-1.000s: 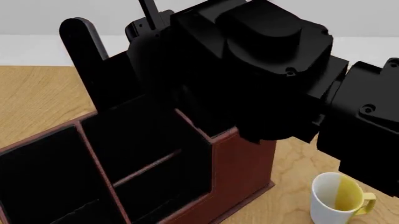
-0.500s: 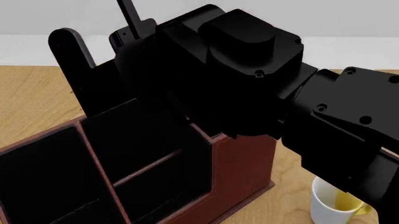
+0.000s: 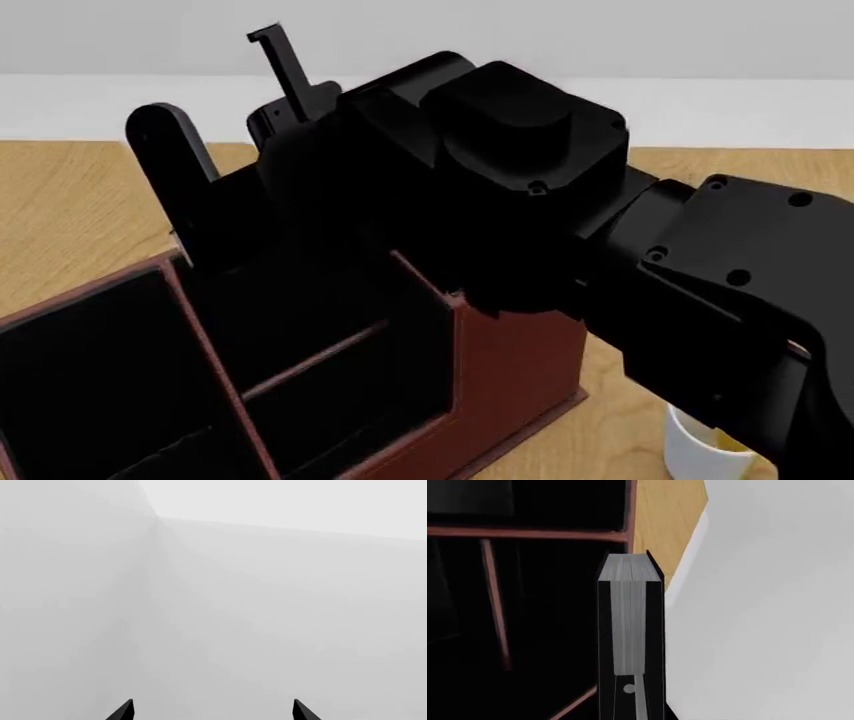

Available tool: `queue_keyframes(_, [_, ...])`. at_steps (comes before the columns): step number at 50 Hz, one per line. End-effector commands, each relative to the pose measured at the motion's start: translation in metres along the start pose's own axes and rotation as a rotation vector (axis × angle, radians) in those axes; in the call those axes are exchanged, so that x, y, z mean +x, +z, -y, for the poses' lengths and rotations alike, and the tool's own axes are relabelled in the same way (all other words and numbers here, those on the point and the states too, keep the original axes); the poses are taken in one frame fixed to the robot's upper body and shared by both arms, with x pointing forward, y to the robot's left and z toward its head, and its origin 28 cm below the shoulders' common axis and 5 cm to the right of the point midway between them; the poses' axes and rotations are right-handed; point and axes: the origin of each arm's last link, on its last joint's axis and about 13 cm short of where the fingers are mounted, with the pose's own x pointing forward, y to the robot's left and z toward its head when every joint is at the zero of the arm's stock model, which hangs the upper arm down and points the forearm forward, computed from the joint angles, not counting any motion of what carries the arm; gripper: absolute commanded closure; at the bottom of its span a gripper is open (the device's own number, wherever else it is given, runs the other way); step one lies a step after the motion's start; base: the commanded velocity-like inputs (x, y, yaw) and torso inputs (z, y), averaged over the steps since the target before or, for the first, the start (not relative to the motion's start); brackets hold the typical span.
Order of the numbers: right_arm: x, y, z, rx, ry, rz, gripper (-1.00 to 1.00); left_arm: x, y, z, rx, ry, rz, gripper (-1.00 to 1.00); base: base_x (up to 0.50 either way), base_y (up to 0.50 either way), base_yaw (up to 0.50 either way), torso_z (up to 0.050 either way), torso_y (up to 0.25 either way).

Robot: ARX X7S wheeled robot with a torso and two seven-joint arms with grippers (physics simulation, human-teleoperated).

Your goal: Pick up the book and place it in the front compartment of the caddy.

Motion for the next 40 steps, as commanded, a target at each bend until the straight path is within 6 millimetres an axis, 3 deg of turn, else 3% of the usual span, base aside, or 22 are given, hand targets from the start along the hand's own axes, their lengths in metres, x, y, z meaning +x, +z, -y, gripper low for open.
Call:
queue_keyframes(1, [0.001, -0.001, -0.003, -0.034, -0.011, -0.024, 1.0, -0.001, 0.001, 0.0, -0.001, 0.001, 0.004, -1.0, 0.0, 0.0, 0.0, 0.0, 0.0])
queue_keyframes(40, [0.029, -0.004, -0.027, -0.009, 0.046, -0.005, 1.0, -0.001, 0.002, -0.002, -0.003, 0.007, 0.011, -1.0, 0.0, 0.0, 0.0, 0.0, 0.001])
